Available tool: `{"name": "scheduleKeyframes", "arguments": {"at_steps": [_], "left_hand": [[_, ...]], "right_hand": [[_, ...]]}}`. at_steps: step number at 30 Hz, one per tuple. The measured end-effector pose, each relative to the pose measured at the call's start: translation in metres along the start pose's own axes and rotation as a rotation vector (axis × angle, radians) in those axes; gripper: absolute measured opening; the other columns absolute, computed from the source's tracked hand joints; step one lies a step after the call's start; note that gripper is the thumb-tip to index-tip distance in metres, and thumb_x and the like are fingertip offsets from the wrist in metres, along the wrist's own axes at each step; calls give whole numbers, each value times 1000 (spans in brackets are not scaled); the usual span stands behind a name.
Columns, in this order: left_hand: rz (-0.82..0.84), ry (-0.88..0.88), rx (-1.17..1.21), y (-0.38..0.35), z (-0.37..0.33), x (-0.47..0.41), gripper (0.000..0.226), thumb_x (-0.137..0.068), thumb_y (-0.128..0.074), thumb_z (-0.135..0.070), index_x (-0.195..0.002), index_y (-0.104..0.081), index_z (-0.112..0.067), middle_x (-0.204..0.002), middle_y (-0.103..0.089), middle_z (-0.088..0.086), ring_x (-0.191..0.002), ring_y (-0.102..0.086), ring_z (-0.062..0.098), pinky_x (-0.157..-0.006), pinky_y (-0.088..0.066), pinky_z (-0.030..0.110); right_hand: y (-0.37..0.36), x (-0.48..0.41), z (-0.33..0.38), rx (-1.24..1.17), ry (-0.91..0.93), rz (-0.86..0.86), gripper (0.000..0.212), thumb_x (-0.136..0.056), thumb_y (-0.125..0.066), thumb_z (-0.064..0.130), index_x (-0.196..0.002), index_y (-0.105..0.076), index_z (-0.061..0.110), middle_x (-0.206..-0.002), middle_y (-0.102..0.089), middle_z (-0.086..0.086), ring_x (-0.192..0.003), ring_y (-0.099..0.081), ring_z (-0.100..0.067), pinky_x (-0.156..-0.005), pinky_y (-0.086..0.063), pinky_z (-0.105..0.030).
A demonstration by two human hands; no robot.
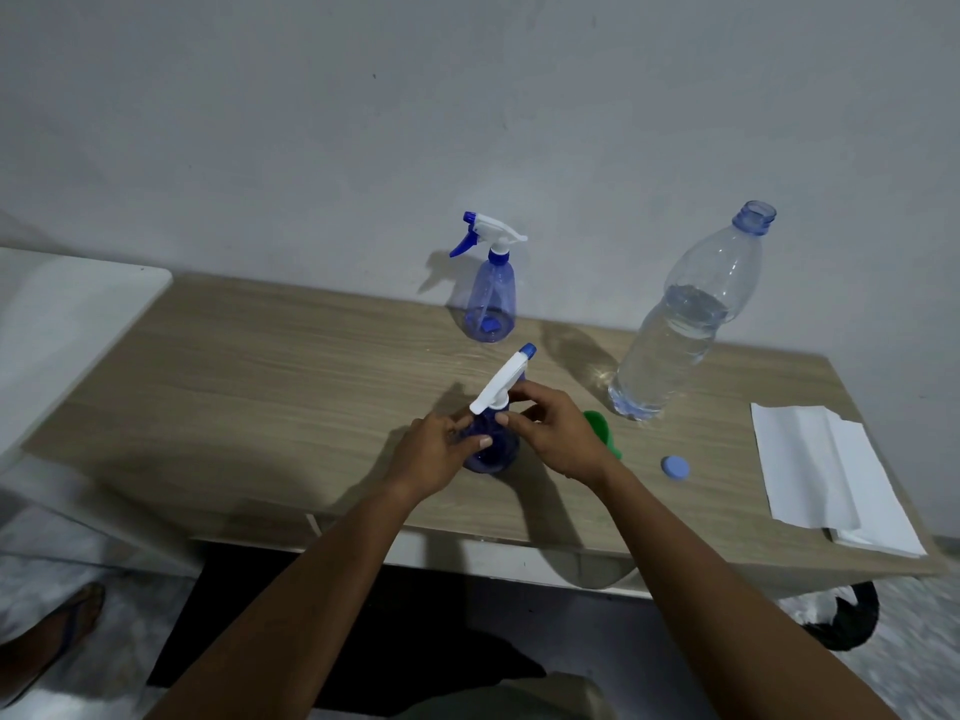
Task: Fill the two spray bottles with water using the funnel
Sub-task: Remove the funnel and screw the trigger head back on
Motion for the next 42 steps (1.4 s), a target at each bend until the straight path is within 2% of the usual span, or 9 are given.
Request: {"name": "scheduleKeyframes", "arguments": {"at_steps": [6,14,20,23,25,27,30,37,42], "left_hand": [[-19,-13,-7,-1,-1,1,31,-85,-72,-36,-116,-72,-37,-91,-77,-2,-88,-71,17,-80,-55,37],[-14,-9,-11,1,-2,1,30,-87,-73,-37,-117,-73,-33,-94,-78,1,-91,-70,17,-81,-54,33],[-29,-11,-71,2,0,-2,29,-87,-73,-40,-113,-75,-29,-70,-68,0,-79,-69,23,-69,-48,31],[-36,-15,-71,4,-3,0,32,-88,-73,-37,-119,-73,-30,-58,-57,-12,-74,-65,19,-60,-40,17],[-36,-17,-73,6,-8,2,34,-89,-72,-36,-122,-71,-31,-56,-53,-17,-68,-60,12,-56,-34,8],[-18,-10,-58,7,-10,4,35,-89,-72,-37,-124,-70,-32,-61,-58,-10,-71,-62,15,-57,-35,13],[0,2,-42,5,-11,5,35,-89,-72,-37,-123,-71,-31,-79,-69,6,-77,-63,18,-63,-37,22],[148,24,145,-2,1,15,38,-85,-78,-26,-122,-72,-21,-117,-74,-3,-110,-67,9,-75,-45,6],[324,63,334,-12,10,28,38,-75,-85,-25,-111,-77,-15,-106,-78,0,-107,-71,17,-102,-53,42]], "right_hand": [[-4,2,4,27,11,-96,23,-92,-75,16,-109,-60,21,-108,-70,5,-71,-65,-7,-69,-52,-24],[-1,3,2,-15,23,-23,28,-94,-70,11,-122,-67,16,-118,-72,2,-113,-67,-16,-88,-60,-43],[-3,0,2,22,-7,0,29,-98,-67,11,-126,-69,12,-116,-73,-2,-90,-70,-13,-82,-58,-34],[-4,2,3,28,-13,-5,27,-97,-68,14,-124,-69,15,-114,-75,1,-91,-73,-22,-83,-60,-40],[-3,1,4,50,-14,-17,26,-97,-69,14,-122,-70,14,-106,-75,6,-74,-72,-14,-70,-58,-30],[-3,1,3,60,-22,-26,25,-96,-69,10,-121,-70,9,-93,-73,10,-56,-60,-2,-59,-46,-15],[-4,2,7,50,-22,-13,27,-96,-68,7,-123,-69,5,-103,-74,2,-57,-59,4,-61,-44,-12],[-11,22,11,-55,-45,97,24,-100,-63,10,-121,-70,19,-113,-74,-5,-90,-70,-33,-81,-57,-42],[-22,39,-1,-243,-224,158,23,-97,-66,11,-120,-70,8,-111,-73,-10,-92,-66,-13,-78,-53,-25]]}}
Point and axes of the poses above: each hand's wrist, its own x-axis away from the middle knuckle, its own y-axis out of the back of the hand, z = x × y, the point moved 10 cm from there along -x, towards the middle knuckle
